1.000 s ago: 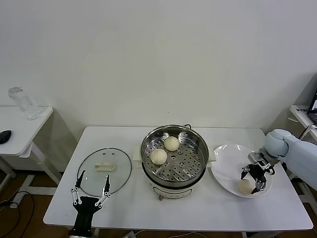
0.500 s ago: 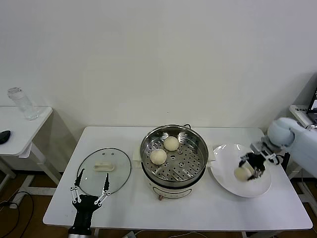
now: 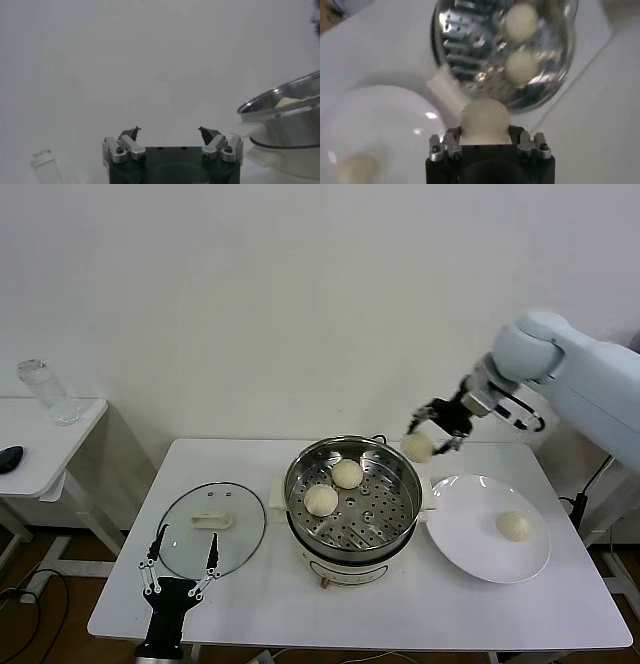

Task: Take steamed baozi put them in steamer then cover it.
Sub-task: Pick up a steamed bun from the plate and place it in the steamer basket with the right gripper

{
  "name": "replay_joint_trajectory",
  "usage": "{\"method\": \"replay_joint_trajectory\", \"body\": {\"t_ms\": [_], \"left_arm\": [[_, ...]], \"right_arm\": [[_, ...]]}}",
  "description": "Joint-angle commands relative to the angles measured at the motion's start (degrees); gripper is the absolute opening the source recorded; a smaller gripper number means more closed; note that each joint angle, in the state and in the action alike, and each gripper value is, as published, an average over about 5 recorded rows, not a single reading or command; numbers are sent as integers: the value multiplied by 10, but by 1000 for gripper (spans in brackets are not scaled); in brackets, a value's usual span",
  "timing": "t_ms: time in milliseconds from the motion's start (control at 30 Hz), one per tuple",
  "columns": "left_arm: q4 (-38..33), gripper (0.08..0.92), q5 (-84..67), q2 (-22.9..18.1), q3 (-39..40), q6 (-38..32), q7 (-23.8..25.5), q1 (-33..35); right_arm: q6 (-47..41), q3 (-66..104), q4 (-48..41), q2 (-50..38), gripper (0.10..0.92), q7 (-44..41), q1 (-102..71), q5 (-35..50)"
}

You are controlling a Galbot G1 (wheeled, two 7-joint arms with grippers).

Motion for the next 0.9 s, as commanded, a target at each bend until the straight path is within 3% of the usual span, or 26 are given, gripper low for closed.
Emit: {"method": "replay_joint_trajectory", "body": {"t_ms": [33,900], "left_arm": [[1,823,2,-3,-2,-3,0,0],[-8,823,8,-12,-5,-16,0,2]], "right_arm": [[90,-62,112,67,670,10,32,-31],[102,-106,95,108,679,3,-60,-127]]}}
